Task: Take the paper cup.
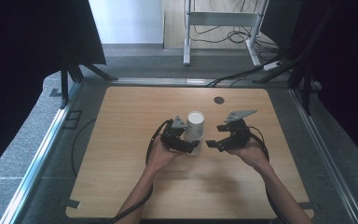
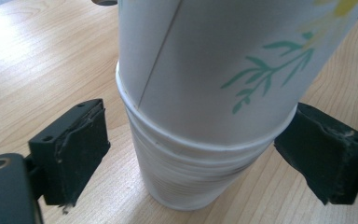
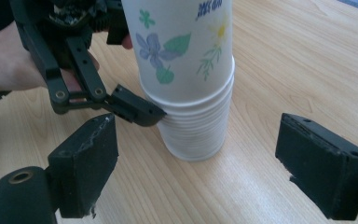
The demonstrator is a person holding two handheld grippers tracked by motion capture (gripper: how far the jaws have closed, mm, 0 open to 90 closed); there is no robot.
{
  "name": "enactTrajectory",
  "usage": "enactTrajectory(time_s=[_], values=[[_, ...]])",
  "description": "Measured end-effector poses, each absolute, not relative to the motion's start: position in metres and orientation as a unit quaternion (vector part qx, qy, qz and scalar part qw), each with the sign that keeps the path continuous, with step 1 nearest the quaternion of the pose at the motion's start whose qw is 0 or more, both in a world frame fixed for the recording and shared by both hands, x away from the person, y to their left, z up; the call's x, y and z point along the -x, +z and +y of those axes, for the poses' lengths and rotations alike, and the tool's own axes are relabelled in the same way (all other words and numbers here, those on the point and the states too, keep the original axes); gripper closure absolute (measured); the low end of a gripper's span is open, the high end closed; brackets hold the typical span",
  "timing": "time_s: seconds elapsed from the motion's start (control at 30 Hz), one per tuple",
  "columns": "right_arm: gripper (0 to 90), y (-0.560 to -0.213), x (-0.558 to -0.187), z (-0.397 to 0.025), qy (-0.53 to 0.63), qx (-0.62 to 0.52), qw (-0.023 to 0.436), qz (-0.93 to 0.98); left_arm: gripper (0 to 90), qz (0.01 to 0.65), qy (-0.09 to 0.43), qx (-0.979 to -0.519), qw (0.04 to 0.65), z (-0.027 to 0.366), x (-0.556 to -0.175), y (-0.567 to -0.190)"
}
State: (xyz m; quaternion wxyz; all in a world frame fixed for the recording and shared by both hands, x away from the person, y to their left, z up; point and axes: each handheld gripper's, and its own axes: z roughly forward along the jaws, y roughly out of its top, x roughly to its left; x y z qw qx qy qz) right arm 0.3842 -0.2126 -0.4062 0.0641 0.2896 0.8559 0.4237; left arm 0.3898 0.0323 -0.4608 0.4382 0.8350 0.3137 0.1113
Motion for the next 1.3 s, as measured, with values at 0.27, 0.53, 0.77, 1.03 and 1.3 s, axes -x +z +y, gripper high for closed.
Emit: enactTrajectory(time_s=[0.27, 0.53, 0.77, 1.03, 1.3], values=[[13.7, -0.4, -0.391, -0.204, 0.422, -0.284, 0.064, 0.859, 15.0, 0.306, 0.11, -0.836, 0.443, 0.03, -0.39, -0.463], [13.8, -0.392, -0.399, -0.195, 0.423, -0.282, 0.059, 0.859, 19.3, 0.299, 0.116, -0.837, 0.444, 0.03, -0.389, -0.462], [13.8, -0.383, -0.405, -0.185, 0.426, -0.275, 0.06, 0.86, 20.1, 0.299, 0.118, -0.837, 0.442, 0.03, -0.388, -0.462], [14.9, -0.372, -0.412, -0.174, 0.428, -0.27, 0.062, 0.86, 20.4, 0.298, 0.118, -0.837, 0.443, 0.029, -0.388, -0.462], [20.1, -0.362, -0.417, -0.162, 0.423, -0.26, 0.069, 0.865, 20.5, 0.295, 0.119, -0.84, 0.44, 0.029, -0.388, -0.461]])
